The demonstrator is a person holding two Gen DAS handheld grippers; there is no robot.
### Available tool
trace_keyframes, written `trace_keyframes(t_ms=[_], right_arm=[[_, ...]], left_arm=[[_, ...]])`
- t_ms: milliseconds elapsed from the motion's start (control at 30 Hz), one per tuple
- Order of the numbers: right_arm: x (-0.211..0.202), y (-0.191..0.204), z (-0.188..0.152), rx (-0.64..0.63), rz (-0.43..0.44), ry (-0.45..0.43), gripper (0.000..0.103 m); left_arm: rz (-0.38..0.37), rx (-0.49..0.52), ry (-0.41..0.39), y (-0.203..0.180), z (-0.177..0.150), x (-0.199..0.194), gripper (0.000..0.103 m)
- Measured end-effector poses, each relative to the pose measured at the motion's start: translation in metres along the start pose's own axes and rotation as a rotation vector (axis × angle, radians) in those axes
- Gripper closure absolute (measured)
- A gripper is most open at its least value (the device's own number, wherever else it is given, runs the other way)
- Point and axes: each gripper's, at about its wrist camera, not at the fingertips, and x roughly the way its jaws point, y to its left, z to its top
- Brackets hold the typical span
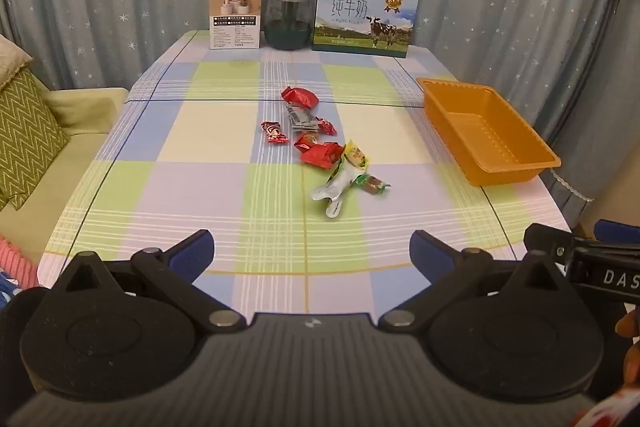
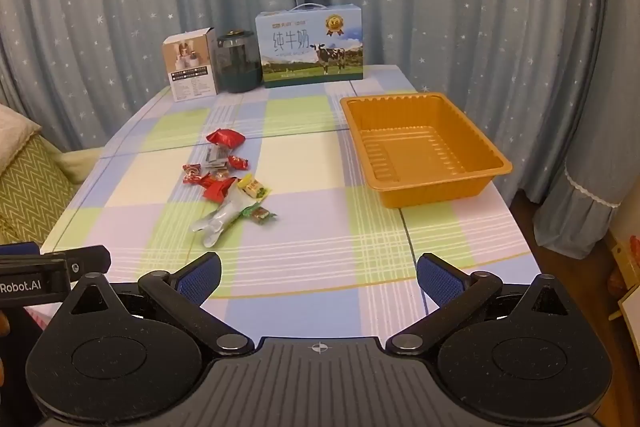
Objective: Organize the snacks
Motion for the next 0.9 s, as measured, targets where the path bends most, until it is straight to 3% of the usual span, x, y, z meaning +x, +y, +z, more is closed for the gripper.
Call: trace_keyframes(t_ms=[167,200,900], right_arm=[[0.0016,0.0003,-0.0012,0.016,0.008,0.003,0.0],[0.0018,0.0001,-0.0015,0.019,0.009,0.003,0.0],[0.0023,-0.0016,-0.0009,0.016,-0.007,-0.01,0.0]], left_arm=[[-0.046,-0.005,0.005,0.0006,0.003,0.0006,0.0],[0.007,-0.011,-0.011,-0.0009,-0.0009,-0.0007,0.0],[-0.004,-0.008,-0.018,-0.0021,-0.0012,-0.0007,0.0]])
